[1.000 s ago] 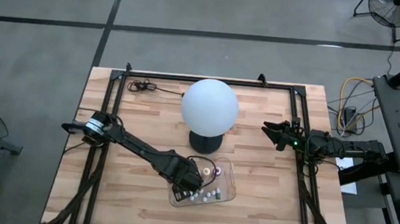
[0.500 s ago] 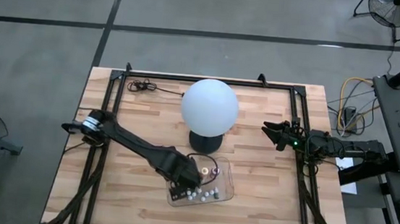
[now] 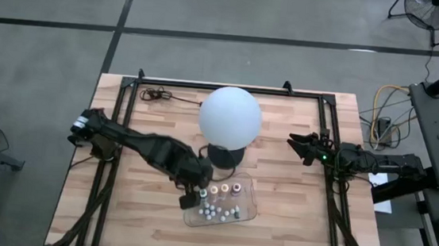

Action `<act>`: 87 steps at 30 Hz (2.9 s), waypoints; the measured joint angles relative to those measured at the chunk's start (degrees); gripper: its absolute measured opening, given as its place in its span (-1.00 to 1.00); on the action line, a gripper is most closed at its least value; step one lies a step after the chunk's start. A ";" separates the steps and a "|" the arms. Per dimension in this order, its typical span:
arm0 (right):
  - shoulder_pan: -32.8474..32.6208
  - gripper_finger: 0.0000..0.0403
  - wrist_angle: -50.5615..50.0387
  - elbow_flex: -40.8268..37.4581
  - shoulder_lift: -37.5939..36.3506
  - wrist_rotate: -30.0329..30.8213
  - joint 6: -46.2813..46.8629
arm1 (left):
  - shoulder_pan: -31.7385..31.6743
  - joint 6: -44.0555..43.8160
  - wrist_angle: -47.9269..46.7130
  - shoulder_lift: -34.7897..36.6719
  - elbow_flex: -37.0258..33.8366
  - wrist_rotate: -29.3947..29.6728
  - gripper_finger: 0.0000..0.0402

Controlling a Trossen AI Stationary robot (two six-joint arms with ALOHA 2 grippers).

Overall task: Pick & Place food coloring
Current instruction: Return to Home Position

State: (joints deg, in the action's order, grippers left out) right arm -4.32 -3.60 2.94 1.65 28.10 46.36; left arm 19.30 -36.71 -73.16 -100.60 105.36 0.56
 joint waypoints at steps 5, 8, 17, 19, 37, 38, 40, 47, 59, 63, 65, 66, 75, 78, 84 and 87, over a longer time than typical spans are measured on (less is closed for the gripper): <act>0.00 0.50 0.00 0.00 0.00 0.00 0.01 | -3.45 0.90 -0.02 2.97 -0.66 0.01 0.86; 0.00 0.50 0.00 -0.01 0.00 0.00 0.01 | -5.36 0.89 0.02 4.70 -0.68 0.06 0.86; -0.02 0.50 -0.01 0.00 0.00 -0.01 -0.01 | -8.72 2.16 -0.08 12.17 -4.83 0.10 0.86; 0.00 0.50 0.00 0.00 0.00 0.02 0.01 | -9.47 3.12 0.14 14.76 -7.93 0.13 0.86; 0.00 0.50 0.00 -0.01 0.00 0.00 0.01 | -15.86 9.90 17.69 44.69 -52.24 0.10 0.86; -0.02 0.50 -0.01 -0.02 0.00 0.00 0.00 | -15.88 9.92 17.78 46.25 -54.46 0.12 0.86; -0.02 0.50 -0.01 0.00 0.00 0.00 0.01 | -15.85 9.94 17.77 49.31 -58.44 0.04 0.86; 0.00 0.50 0.01 0.00 0.00 0.00 0.01 | -15.92 4.02 21.63 57.99 -70.68 0.09 0.86; -0.02 0.50 0.01 0.00 0.00 0.00 -0.01 | -15.92 -3.79 32.94 68.43 -86.47 -2.22 0.86; -0.02 0.50 0.01 0.00 0.00 0.00 0.00 | -15.92 -3.67 37.45 69.28 -89.25 -2.52 0.86; -0.01 0.50 0.00 -0.02 0.00 0.00 0.01 | -15.92 -3.94 40.01 69.90 -90.86 -2.52 0.86; -0.02 0.50 0.00 -0.01 0.00 0.00 -0.01 | -15.92 -4.04 41.10 70.49 -91.72 -2.54 0.86; -0.02 0.50 0.00 0.00 0.00 0.00 0.00 | -16.19 -5.98 46.90 81.09 -97.27 -1.75 0.86; -0.02 0.50 0.01 -0.02 0.00 0.00 0.01 | -16.19 -6.52 47.48 84.80 -98.01 -1.32 0.86; 0.00 0.50 0.01 -0.02 0.00 0.02 -0.01 | -16.20 -6.88 47.68 90.77 -98.11 0.84 0.86; 0.00 0.50 0.01 -0.01 0.00 0.00 0.01 | -16.20 -5.07 48.49 94.09 -98.33 2.70 0.86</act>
State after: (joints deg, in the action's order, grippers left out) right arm -4.32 -3.60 2.93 1.65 28.10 46.37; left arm 3.09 -41.78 -24.68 -6.51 7.03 3.26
